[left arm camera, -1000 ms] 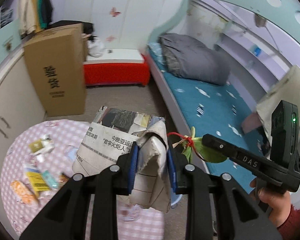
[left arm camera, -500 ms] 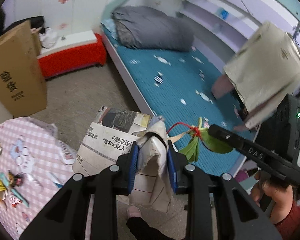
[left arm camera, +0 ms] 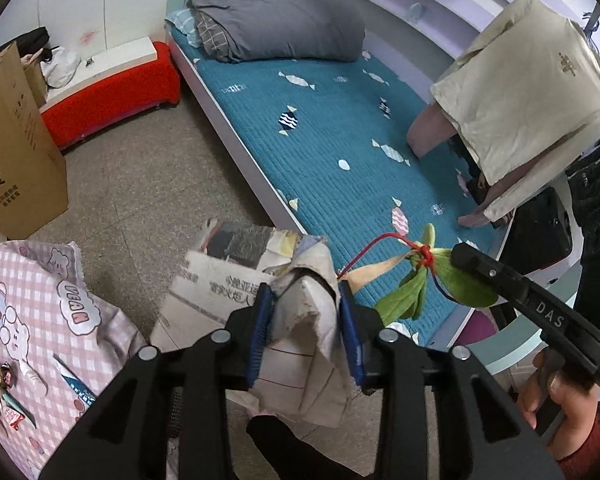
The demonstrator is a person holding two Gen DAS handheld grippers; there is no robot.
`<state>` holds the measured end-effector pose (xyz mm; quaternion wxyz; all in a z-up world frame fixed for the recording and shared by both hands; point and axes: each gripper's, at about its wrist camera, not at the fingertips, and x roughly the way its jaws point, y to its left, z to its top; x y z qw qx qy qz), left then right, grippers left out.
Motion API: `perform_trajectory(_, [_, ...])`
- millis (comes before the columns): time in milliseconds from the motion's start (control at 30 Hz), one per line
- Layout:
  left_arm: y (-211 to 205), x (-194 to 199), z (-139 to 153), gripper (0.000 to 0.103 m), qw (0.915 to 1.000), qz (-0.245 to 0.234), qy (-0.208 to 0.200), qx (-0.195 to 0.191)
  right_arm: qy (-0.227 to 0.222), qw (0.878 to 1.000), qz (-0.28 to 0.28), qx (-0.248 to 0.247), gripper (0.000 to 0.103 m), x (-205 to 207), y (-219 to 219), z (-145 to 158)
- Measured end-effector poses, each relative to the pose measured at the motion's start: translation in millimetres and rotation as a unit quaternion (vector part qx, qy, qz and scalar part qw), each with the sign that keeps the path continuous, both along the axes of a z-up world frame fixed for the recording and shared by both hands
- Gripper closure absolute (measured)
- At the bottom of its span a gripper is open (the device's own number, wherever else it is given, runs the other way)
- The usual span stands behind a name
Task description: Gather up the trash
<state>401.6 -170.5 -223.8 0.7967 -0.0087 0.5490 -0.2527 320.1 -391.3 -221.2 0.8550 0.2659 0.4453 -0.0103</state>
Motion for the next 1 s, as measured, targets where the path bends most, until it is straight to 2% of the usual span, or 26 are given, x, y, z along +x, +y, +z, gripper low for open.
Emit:
perform_trajectory(67, [-2, 1, 0, 0.053, 1.0, -0.001, -0.005, 0.004, 0.004, 1.0, -0.001, -0.004, 0.091, 0, 0, -2])
perform_trajectory(100, [-1, 1, -1, 0.037, 0.9999, 0.004, -0.008, 0.013, 0.006, 1.0, 0.0, -0.006, 0.091, 0, 0, -2])
perform_trajectory(133, [1, 2, -1, 0.035, 0.9997, 0.011, -0.011, 0.017, 0.007, 1.0, 0.001, -0.005, 0.091, 0, 1, -3])
perform_trajectory(933, [51, -5, -1, 0.033, 0.9955, 0.087, -0.005, 0.036, 0.018, 0.997, 0.076, 0.004, 0.091, 32, 57, -16])
perform_trajectory(1000, [59, -5, -1, 0.033, 0.9945, 0.098, -0.005, 0.037, 0.02, 0.997, 0.08, 0.005, 0.088, 37, 62, -17])
